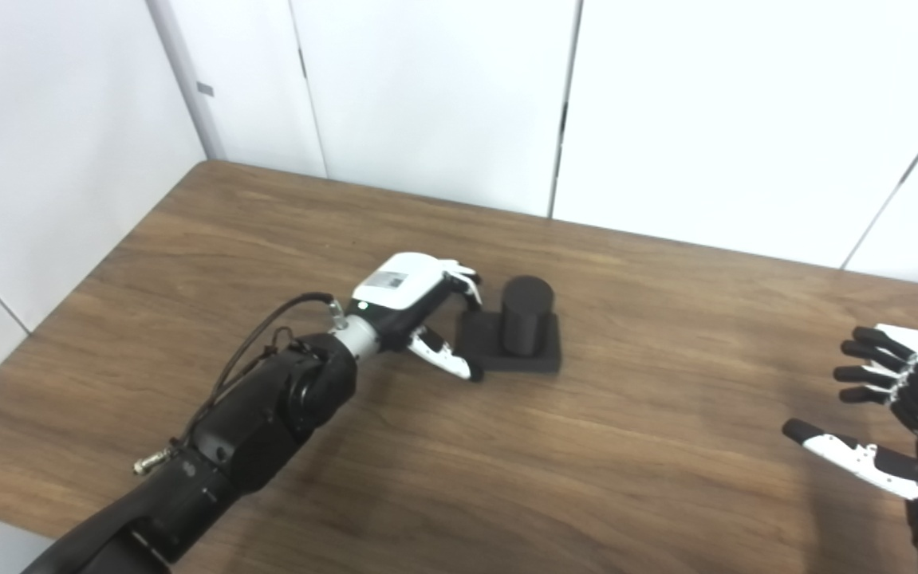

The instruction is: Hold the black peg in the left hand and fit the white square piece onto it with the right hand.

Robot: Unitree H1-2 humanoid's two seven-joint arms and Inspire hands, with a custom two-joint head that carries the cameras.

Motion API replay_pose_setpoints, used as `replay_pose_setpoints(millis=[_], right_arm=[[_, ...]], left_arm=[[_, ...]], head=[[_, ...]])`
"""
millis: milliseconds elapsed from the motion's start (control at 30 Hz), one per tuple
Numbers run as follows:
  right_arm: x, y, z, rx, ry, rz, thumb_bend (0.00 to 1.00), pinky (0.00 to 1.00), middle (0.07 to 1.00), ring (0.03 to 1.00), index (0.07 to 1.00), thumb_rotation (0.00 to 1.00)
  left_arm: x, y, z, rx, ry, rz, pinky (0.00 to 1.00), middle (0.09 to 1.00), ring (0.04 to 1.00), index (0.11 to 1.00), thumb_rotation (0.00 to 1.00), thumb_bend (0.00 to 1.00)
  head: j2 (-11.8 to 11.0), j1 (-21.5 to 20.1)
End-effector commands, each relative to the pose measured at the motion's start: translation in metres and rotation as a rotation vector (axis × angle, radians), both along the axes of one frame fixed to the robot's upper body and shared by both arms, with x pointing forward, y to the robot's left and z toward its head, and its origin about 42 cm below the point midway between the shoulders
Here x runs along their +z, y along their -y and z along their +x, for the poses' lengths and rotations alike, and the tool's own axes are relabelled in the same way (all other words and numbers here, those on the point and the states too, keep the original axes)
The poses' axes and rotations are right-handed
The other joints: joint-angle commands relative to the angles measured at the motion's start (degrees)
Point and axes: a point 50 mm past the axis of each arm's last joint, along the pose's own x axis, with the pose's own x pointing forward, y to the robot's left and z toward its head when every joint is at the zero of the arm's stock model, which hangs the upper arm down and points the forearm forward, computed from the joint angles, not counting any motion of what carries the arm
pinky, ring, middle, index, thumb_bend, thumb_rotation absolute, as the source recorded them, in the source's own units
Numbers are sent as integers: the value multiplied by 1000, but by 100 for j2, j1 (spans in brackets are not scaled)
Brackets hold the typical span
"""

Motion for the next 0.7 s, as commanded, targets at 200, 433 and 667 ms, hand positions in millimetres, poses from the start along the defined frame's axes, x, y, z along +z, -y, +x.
replay_pose_setpoints(millis=[200,433,667], right_arm=[[13,1,7,3,86,-23,530,518,695,606,712,0],[14,2,6,6,86,-28,528,512,696,605,714,0],[16,1,6,3,106,-15,538,515,692,604,700,0]], left_arm=[[-14,60,-30,-228,-71,42,856,853,910,487,70,522],[-23,81,-44,-326,-109,78,848,860,909,488,72,522],[-31,93,-56,-405,-152,124,857,866,916,490,75,521]], head=[[49,-97],[65,-94],[142,-341]])
